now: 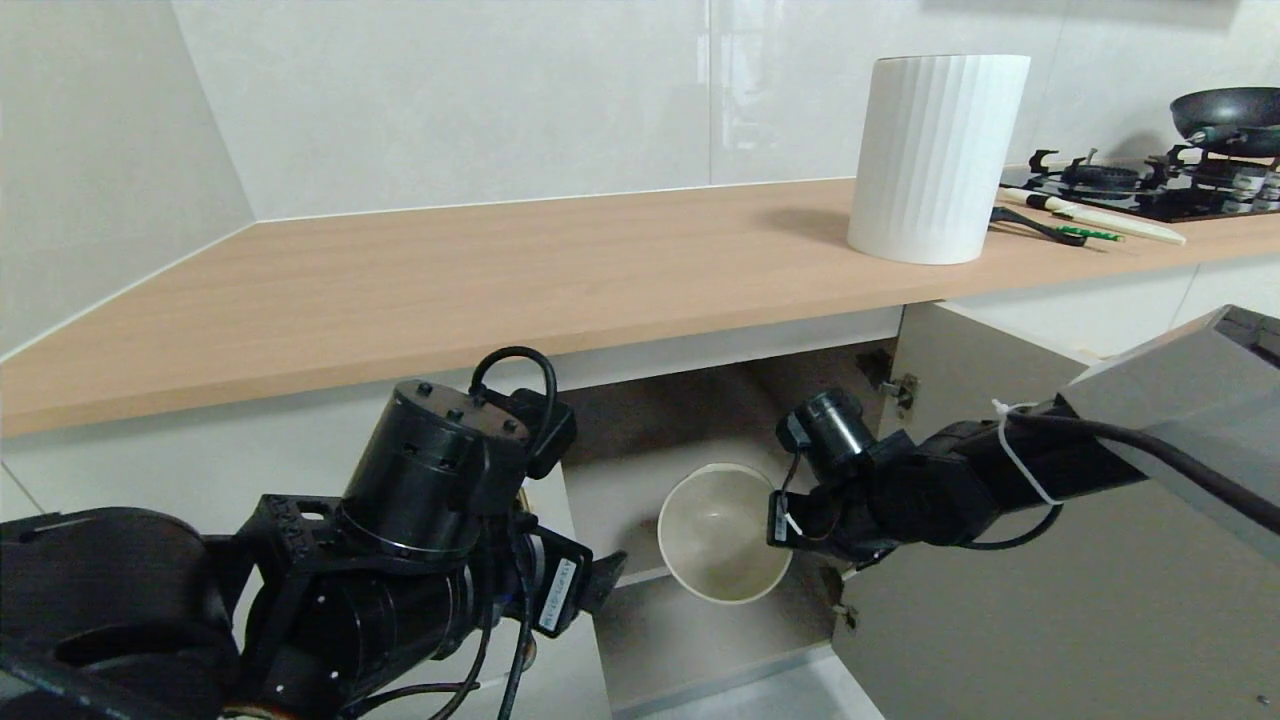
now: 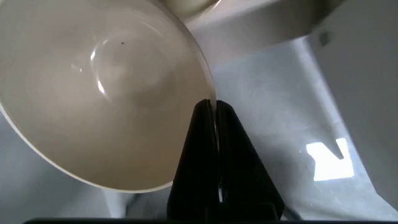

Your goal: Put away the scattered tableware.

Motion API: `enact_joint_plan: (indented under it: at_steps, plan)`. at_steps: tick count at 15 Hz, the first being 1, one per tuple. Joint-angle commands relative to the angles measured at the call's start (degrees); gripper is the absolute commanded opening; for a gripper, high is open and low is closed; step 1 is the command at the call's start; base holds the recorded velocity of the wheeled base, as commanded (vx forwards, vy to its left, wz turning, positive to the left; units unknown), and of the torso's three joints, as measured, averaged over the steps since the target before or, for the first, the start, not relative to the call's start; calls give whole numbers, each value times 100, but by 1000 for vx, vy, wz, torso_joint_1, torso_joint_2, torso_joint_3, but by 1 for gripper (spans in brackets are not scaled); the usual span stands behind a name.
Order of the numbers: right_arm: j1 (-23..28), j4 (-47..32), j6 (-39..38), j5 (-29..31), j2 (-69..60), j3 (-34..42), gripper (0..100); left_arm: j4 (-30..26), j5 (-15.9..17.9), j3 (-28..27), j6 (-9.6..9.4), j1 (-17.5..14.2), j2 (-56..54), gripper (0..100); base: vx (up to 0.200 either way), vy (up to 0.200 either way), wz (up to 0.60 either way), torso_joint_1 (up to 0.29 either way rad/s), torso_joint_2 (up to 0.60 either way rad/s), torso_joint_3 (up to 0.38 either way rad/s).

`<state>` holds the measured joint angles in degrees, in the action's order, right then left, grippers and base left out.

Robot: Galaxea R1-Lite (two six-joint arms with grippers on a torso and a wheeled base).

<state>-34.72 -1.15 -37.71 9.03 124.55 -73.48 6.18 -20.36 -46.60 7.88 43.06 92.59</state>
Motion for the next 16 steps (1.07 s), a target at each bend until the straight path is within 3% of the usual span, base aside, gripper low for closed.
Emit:
enact_joint_plan:
  at_steps: [1, 8, 16]
  plan:
    - [255, -8, -123, 318, 500, -491, 0, 6, -3, 2, 4, 10, -13, 100, 0, 0, 0, 0, 0, 0]
    - [677, -35, -114, 547, 1036, -1502, 0, 15, -30, 11, 4, 80, 66, 100, 0, 0, 0, 0, 0, 0]
    - [668, -44, -88, 538, 1493, -2003, 0, 15, -30, 20, 12, 124, 84, 100, 0, 0, 0, 0, 0, 0]
